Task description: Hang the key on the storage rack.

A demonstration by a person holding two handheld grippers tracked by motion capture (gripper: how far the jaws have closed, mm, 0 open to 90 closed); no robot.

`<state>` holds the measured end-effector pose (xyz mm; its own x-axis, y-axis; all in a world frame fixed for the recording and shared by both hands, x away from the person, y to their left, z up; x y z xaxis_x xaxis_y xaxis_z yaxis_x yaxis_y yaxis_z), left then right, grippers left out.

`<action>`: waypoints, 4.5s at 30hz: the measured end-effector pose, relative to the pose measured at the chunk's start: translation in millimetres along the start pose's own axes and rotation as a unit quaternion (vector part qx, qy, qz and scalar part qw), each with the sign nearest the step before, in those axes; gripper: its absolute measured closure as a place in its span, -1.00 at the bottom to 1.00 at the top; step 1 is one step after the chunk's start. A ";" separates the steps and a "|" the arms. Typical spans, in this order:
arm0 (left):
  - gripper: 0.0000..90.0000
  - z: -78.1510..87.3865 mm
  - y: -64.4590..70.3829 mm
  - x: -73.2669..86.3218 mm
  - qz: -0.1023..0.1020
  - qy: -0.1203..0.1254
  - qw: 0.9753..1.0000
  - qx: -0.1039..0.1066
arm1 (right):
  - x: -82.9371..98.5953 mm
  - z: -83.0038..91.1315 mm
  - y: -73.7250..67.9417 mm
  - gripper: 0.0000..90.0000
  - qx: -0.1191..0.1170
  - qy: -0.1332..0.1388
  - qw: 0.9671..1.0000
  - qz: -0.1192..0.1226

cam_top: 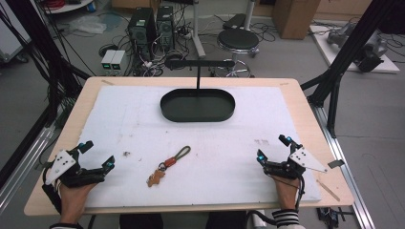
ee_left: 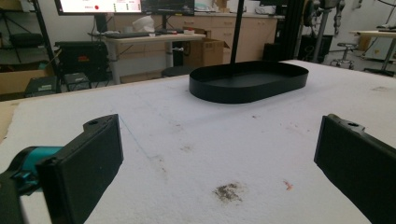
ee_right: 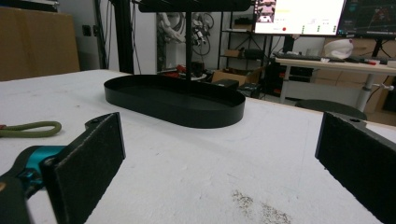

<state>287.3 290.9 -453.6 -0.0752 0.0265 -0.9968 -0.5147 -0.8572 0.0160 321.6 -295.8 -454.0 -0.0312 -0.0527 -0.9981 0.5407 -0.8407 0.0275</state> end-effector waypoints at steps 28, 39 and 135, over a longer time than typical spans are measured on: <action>-0.96 -11.6 2.9 -38.3 -0.017 -0.041 0.998 0.035 | 0.3 1.0 1.4 -0.99 0.000 0.001 1.000 -0.012; -0.96 -43.9 26.4 -80.8 -0.061 -0.133 0.982 0.117 | 0.2 0.9 1.6 -0.99 0.000 0.002 1.000 -0.012; 0.29 -166.6 142.9 -20.4 -0.220 -0.544 0.772 0.245 | 0.2 0.9 2.5 -0.99 0.001 0.002 1.000 -0.011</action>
<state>357.6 82.2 -444.0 -0.3363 0.9043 -0.2629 -0.9361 -0.3515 -0.0116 322.2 -298.4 -454.1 -0.0399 -0.0312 -0.9987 0.5385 -0.8426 0.0048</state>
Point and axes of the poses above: each handheld gripper's, and its own axes: z roughly backward along the jaws, x roughly out of its underside, y roughly to its right, the point moved 4 cm from there along -z, roughly forward along the jaws, and after that the axes turned 1 degree about -y, right-handed, at the moved point
